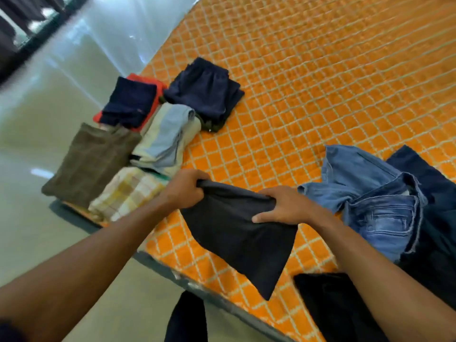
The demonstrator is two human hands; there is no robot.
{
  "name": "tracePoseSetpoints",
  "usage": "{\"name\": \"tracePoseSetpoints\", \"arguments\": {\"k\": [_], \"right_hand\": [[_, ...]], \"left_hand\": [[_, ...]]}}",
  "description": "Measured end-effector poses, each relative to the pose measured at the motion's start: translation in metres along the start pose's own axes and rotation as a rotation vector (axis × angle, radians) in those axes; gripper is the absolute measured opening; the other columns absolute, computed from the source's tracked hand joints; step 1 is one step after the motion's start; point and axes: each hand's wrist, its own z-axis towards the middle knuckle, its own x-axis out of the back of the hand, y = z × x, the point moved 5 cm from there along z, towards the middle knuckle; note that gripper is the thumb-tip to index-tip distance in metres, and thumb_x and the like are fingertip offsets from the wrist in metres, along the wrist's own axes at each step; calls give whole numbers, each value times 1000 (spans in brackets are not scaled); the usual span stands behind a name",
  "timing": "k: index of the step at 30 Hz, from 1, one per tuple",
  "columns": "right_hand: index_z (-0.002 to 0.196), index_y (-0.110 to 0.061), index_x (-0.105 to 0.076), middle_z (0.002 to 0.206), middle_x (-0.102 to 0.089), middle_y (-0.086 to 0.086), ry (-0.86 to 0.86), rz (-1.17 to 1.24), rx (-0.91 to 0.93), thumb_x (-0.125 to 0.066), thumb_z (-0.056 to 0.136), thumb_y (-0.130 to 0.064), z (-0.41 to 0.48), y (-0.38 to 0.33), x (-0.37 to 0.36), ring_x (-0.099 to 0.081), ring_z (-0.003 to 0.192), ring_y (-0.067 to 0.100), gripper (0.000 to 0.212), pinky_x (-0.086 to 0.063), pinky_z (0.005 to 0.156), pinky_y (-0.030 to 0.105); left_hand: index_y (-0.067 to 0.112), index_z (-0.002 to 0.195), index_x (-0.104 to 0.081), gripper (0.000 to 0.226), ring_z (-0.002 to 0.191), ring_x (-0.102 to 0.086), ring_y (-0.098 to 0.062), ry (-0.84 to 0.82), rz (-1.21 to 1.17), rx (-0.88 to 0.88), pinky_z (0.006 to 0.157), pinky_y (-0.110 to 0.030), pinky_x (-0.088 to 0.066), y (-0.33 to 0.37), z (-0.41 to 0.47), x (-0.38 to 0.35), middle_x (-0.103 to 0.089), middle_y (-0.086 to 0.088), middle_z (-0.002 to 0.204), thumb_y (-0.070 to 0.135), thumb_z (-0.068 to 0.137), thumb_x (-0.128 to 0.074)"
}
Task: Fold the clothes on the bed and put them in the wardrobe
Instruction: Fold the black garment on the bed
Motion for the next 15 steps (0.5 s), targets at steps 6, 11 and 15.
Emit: {"name": "tracePoseSetpoints", "arguments": {"k": [6,11,15], "right_hand": [[87,-27,-71,83,-68,-3,28,-53,-174,-78,85,-43,78,-35,53,-64,81,23,18,-44,66,35],[112,-34,-72,106,-72,4,680,-284,-206,-64,90,-37,150,-83,170,-64,104,36,24,-46,72,38],[110,-26,-70,106,-66,8,1064,-428,-83,-55,89,-30,212,-128,243,-61,100,38,27,-36,65,37]], "left_hand": [[14,81,-73,37,77,-64,-29,-10,88,-186,67,-38,-50,-24,111,75,-69,-7,75,18,56,-45],[13,93,-74,35,97,-65,-33,184,188,-262,74,-33,-42,-18,213,184,-70,-11,89,6,67,-50],[5,106,-74,46,109,-63,-36,483,233,-208,91,-40,-47,-6,283,280,-69,-22,107,7,67,-51]]}}
